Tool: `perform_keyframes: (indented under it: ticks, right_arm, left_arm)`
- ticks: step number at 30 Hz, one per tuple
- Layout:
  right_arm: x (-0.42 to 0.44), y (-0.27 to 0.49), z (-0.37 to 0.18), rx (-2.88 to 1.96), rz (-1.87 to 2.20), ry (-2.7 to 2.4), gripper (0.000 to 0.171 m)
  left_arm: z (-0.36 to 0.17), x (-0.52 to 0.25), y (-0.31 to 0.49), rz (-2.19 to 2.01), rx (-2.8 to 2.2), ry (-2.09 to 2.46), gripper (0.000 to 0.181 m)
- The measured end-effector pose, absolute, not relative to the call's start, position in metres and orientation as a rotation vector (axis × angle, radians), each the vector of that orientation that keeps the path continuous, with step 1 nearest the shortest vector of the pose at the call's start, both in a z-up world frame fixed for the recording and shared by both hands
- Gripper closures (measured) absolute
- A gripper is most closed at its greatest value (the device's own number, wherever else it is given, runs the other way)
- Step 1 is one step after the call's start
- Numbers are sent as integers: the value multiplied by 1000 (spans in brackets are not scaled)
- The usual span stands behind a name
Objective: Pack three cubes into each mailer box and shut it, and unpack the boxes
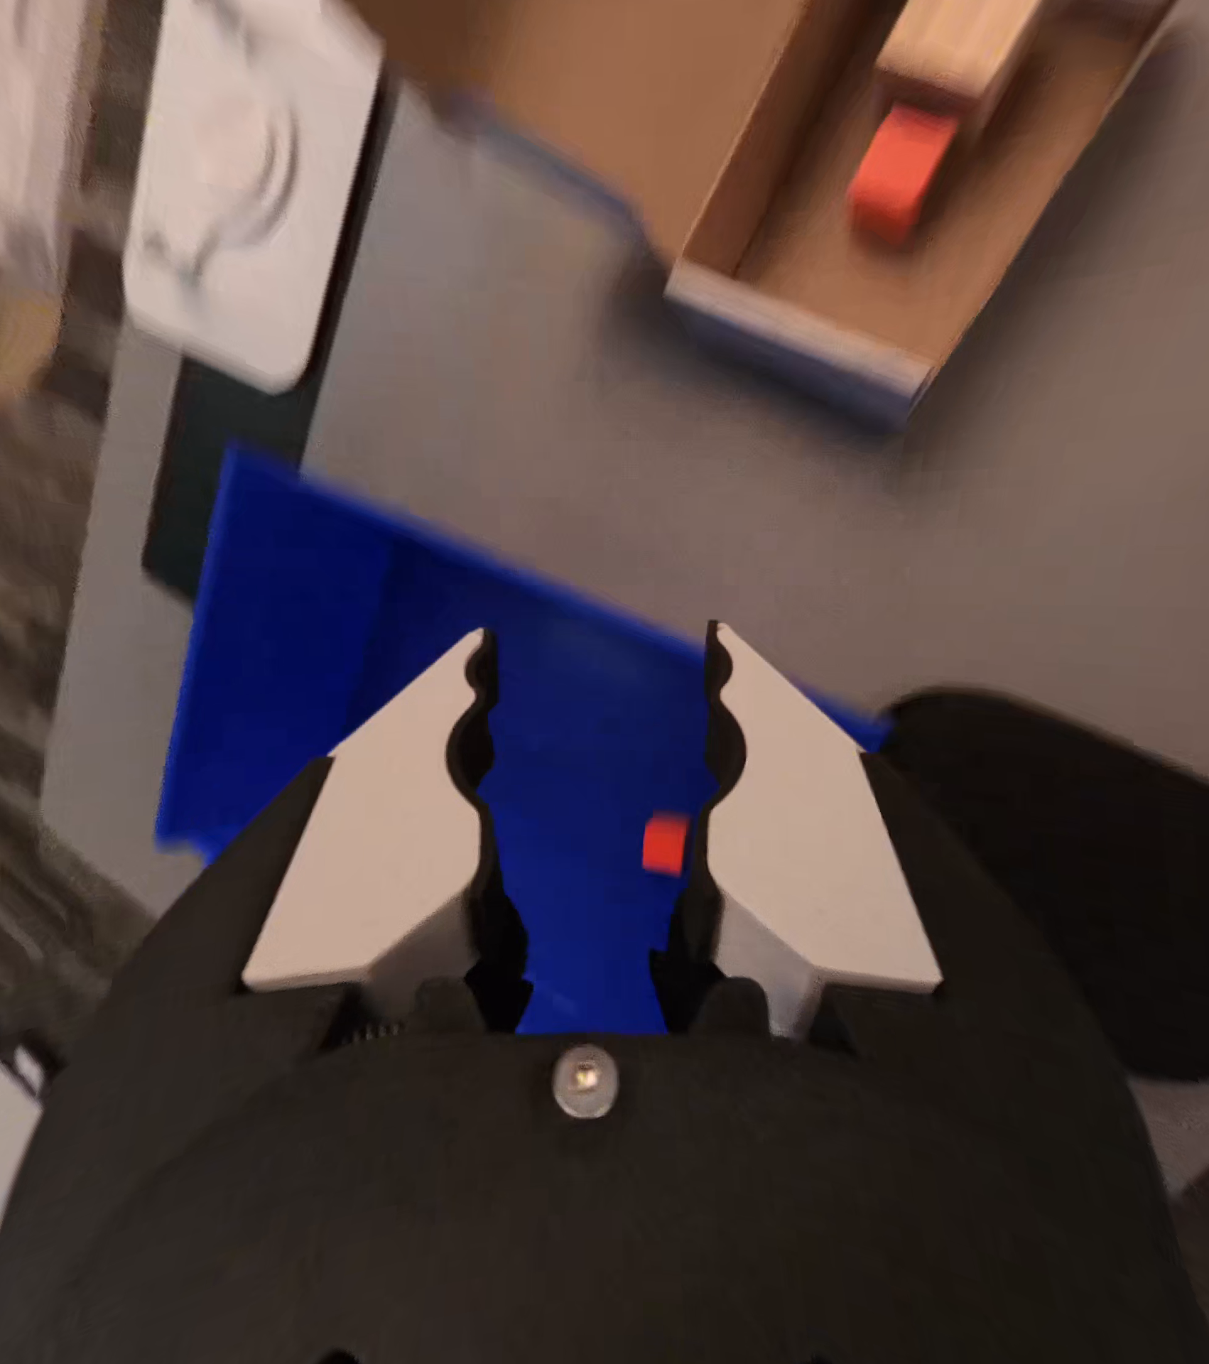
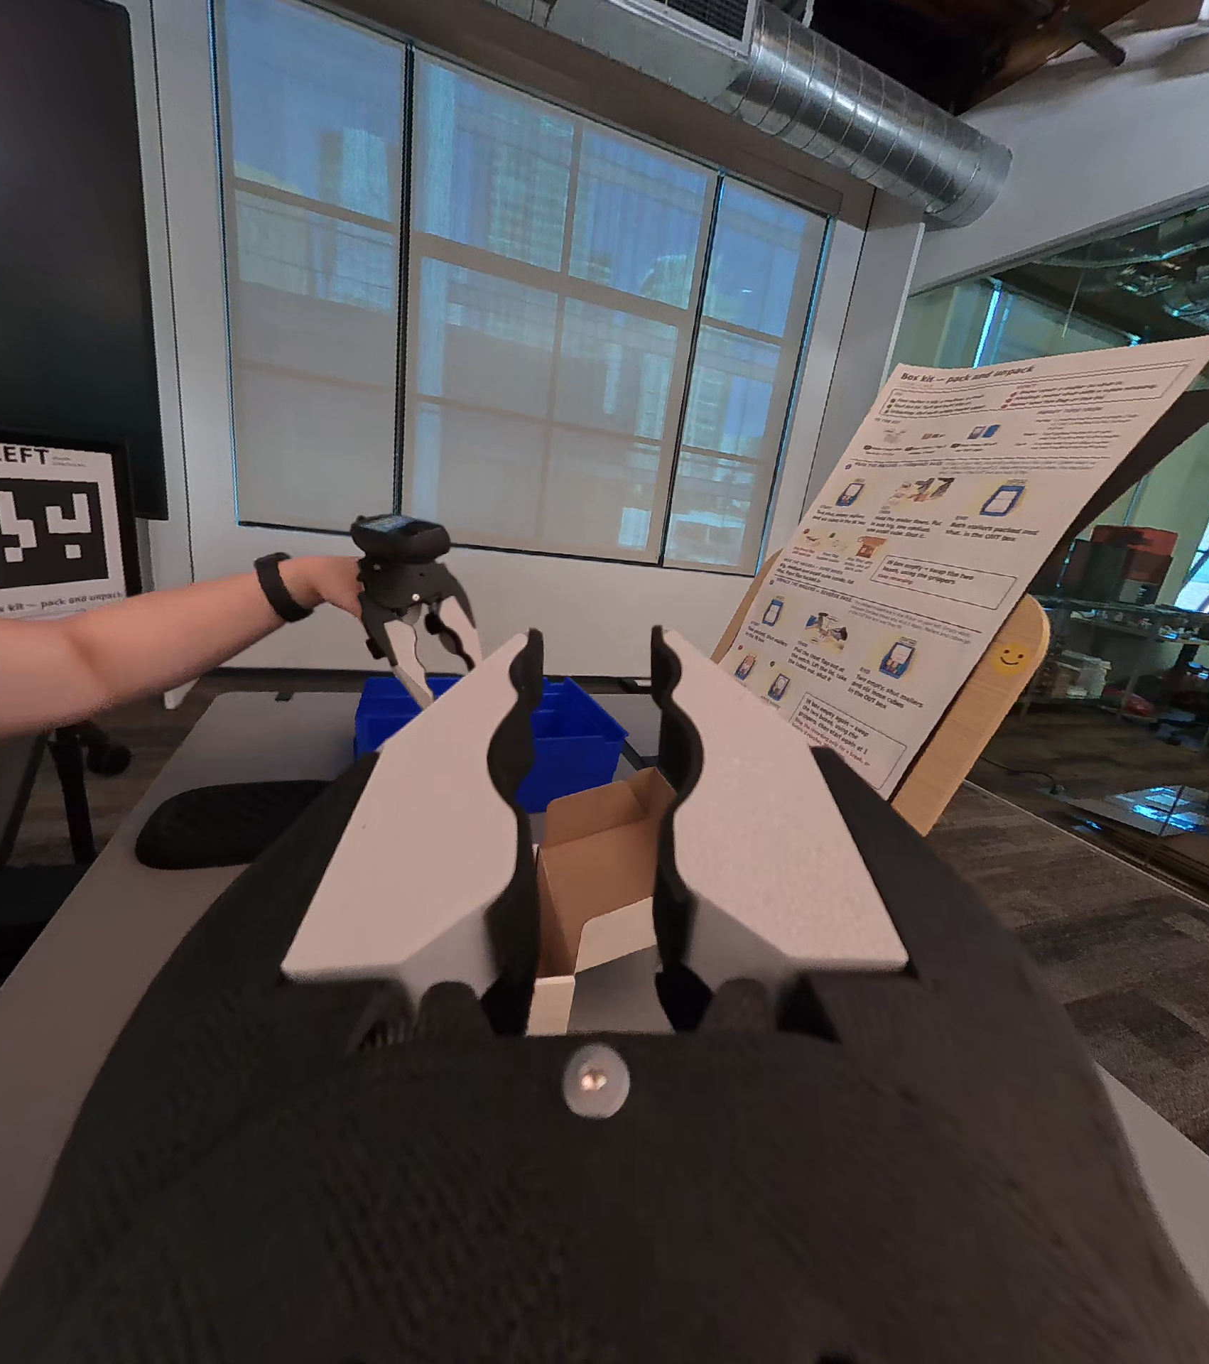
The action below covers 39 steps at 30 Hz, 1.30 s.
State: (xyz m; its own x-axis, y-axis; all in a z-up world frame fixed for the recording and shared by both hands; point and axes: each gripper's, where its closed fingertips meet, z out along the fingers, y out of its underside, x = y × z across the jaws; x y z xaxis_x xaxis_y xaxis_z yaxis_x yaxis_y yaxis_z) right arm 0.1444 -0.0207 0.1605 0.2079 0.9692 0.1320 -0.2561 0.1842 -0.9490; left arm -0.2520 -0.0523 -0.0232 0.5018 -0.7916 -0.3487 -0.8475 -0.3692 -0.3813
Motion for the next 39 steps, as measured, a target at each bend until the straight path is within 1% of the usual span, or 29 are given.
perform_keyframes:
  ticks: [1, 3, 5, 8, 12, 16, 17, 19, 21, 23, 26, 27, 29, 31, 33, 39]
  right_arm:
    - [144, -20, 161, -977, 1081, -936, 143]
    - [141, -18, 160, -986, 1086, -935, 143]
    - [135, -18, 157, -998, 1082, -954, 143]
    - [125, -21, 152, -1012, 1068, -992, 143]
    - [118, -25, 149, -1013, 1049, -1028, 143]
    - [120, -24, 149, -1016, 1040, -1026, 143]
    - [122, -23, 150, -1015, 1043, -1020, 143]
    - [125, -22, 150, -1015, 1053, -1006, 144]
    - [128, -19, 150, -1018, 1054, -994, 143]
    - [130, -17, 150, -1017, 1056, -984, 143]
    - [132, -14, 151, -1018, 1062, -970, 143]
    - [131, -13, 150, -1024, 1063, -968, 143]
    - [130, -13, 148, -1033, 1063, -974, 143]
    - [128, -14, 147, -1035, 1059, -984, 143]
    - [127, -17, 147, -1030, 1053, -996, 143]
    - [129, -20, 151, -1006, 1068, -997, 143]
  left_arm:
    - [-29, -281, -59, 178, -2294, 1289, 126]
    - [-53, -324, -74, 200, -2408, 1234, 129]
    - [-82, -348, -87, 174, -2497, 1230, 131]
    - [-118, -359, -101, 90, -2597, 1252, 133]
    - [-144, -370, -106, 87, -2680, 1290, 144]
    - [-161, -377, -110, 71, -2750, 1311, 153]
    - [-163, -377, -111, 55, -2758, 1315, 161]
    - [-162, -376, -112, 51, -2746, 1331, 161]
    - [-146, -375, -100, 106, -2679, 1300, 161]
    - [-110, -357, -83, 110, -2565, 1238, 161]
    - [-48, -283, -65, 17, -2339, 1278, 161]
    - [-36, -255, -63, 16, -2279, 1343, 161]
    - [-29, -203, -58, 78, -2178, 1505, 161]
    - [-43, -161, -55, 124, -2129, 1666, 161]
    - [-68, -137, -47, 165, -2155, 1772, 161]
    - [-134, -123, -31, 179, -2320, 1903, 161]
